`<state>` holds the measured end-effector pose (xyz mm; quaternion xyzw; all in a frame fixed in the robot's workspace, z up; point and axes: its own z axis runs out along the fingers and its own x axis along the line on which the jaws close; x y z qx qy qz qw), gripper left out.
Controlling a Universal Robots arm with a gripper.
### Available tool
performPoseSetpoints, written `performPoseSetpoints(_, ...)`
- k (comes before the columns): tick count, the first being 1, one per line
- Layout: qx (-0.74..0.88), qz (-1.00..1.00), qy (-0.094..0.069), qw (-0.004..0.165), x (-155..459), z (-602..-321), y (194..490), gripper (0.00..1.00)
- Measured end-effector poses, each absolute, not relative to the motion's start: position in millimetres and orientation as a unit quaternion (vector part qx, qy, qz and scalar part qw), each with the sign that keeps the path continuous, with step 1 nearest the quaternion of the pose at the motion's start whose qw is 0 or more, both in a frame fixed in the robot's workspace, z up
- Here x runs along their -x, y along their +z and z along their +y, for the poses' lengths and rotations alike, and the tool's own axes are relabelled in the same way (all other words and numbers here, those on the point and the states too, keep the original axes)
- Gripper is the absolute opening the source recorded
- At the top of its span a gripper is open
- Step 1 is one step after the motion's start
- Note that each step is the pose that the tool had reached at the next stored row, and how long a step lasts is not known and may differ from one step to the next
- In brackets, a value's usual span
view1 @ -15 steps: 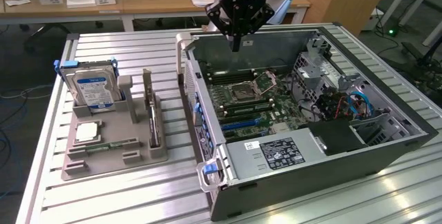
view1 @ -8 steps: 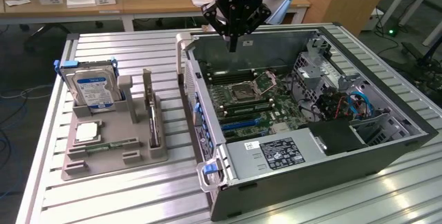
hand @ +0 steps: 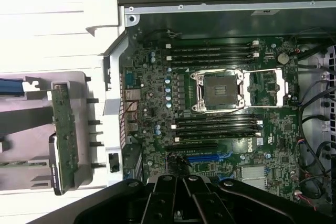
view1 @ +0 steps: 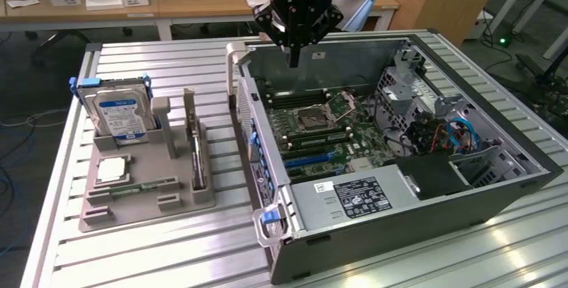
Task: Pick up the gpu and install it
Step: 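Reach for the gpu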
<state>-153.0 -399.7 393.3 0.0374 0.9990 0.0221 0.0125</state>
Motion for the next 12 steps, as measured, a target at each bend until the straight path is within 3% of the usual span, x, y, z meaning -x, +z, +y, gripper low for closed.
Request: performPoseSetpoints(12, -0.037, 0.999, 0.022, 0.012, 165, -400, 393, 0.11)
